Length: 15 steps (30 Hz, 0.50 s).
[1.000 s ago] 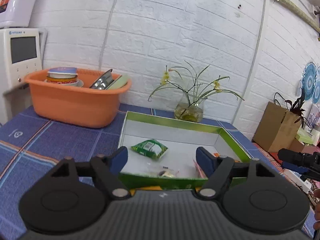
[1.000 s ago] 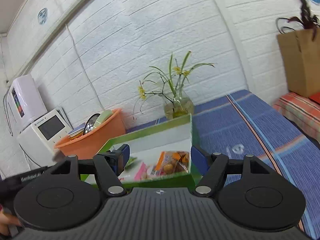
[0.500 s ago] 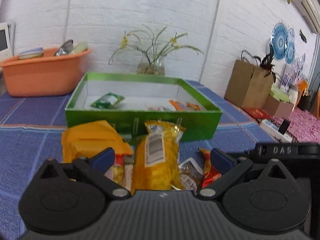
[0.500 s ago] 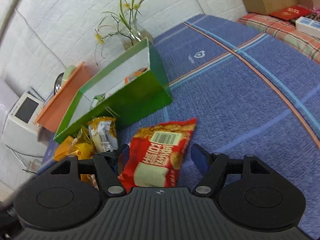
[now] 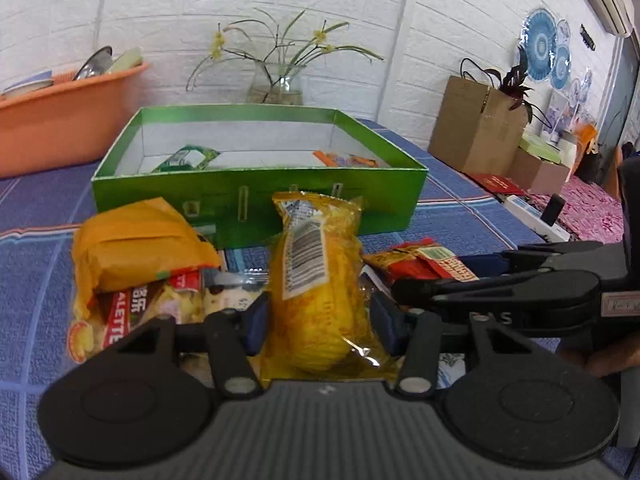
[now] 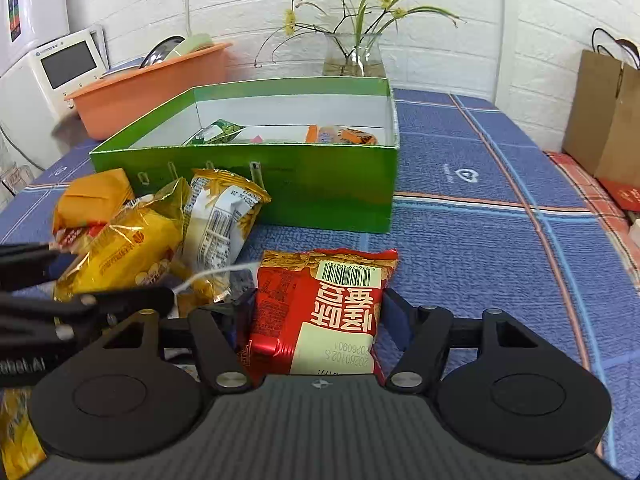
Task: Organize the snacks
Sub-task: 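Grasp the yellow barcode bag with the left tool while the right tool grasps the red barcode bag, then carry both bags into the green box and open both tools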
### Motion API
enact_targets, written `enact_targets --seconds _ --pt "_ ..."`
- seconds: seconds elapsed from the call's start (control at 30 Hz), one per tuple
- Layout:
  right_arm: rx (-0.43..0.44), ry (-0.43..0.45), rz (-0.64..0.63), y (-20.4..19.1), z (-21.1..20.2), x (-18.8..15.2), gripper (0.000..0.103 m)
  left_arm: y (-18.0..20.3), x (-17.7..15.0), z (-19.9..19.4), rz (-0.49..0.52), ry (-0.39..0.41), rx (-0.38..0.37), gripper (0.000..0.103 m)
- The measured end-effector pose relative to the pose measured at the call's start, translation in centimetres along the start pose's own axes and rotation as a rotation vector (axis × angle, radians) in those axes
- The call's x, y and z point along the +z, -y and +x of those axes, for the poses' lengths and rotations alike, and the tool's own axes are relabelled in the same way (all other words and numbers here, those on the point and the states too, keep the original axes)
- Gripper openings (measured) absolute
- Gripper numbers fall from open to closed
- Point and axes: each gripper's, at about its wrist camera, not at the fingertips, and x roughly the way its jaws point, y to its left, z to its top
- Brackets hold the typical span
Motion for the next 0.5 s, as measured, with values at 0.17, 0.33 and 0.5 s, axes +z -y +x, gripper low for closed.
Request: enact_targets --seconds 0.17,0.33,0.5 --pt "0.071 0.047 0.136 1.8 -2.5 -1.2 0.103 -1.5 0.1 -0.9 -0.111 0.002 -0.078 0.041" --pt "0.137 0.124 0.171 2.0 -5.1 -1.6 0.103 -3.0 0.3 -4.5 -0.22 0.102 -0.153 0.04" --pt "0.219 0.19 0.143 1.0 -7.0 -1.3 0.103 -5.3 -1.3 -10.1 -0.358 0.237 -0.168 0.04"
